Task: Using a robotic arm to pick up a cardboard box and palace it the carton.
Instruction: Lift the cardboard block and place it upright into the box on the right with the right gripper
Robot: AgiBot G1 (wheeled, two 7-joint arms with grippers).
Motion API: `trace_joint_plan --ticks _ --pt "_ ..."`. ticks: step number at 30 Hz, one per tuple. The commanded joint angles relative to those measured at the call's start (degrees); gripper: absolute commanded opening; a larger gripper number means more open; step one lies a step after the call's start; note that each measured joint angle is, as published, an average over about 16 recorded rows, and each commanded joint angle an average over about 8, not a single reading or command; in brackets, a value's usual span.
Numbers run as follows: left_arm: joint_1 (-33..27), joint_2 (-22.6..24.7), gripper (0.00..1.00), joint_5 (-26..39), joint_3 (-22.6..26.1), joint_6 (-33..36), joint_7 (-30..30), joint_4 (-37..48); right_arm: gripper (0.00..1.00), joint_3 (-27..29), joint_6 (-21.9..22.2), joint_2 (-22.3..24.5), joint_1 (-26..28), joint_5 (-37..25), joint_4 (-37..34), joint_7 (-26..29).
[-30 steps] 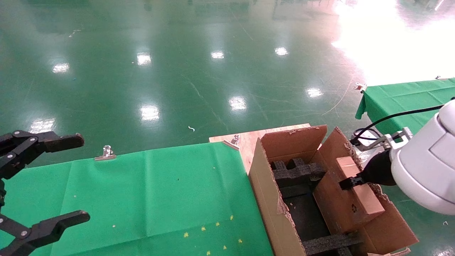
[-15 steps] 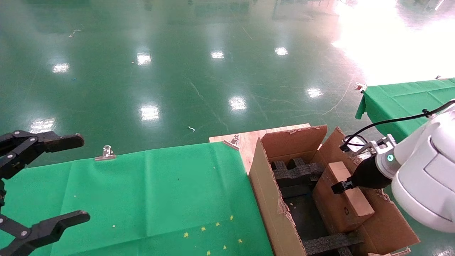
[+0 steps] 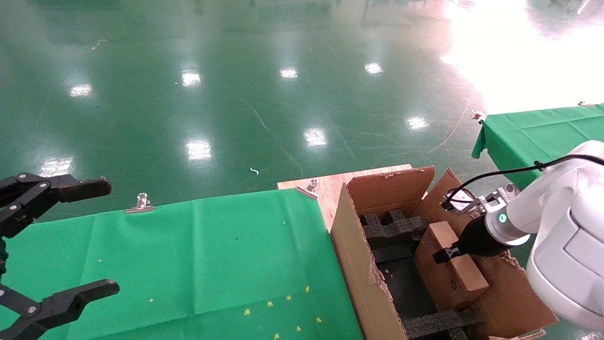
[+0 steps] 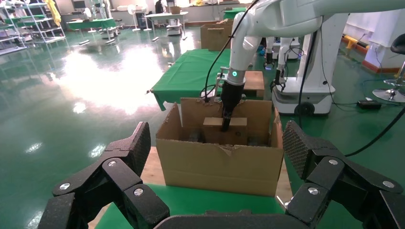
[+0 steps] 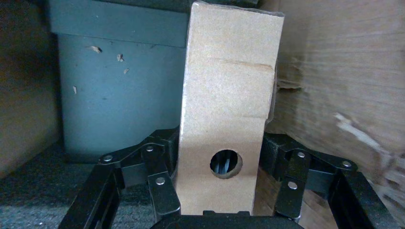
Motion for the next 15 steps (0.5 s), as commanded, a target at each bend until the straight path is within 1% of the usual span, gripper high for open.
trace_joint_plan --ticks 1,10,11,15 --pt "0.0 0.0 1.00 0.0 0.0 0.0 0.0 0.0 0.00 0.0 0.6 0.2 -0.7 -0.1 1.3 0.8" --pt "0.0 0.0 1.00 0.0 0.0 0.0 0.0 0.0 0.01 -0.4 1.9 1.3 -2.5 -1.0 5.8 4.4" --pt "0.0 0.0 1.00 0.0 0.0 0.0 0.0 0.0 0.07 -0.4 2.0 1.4 -2.7 -1.1 6.3 4.7" --pt "0.0 0.0 1.00 0.0 0.0 0.0 0.0 0.0 0.57 -0.5 2.0 1.8 -2.9 -1.4 7.5 5.6"
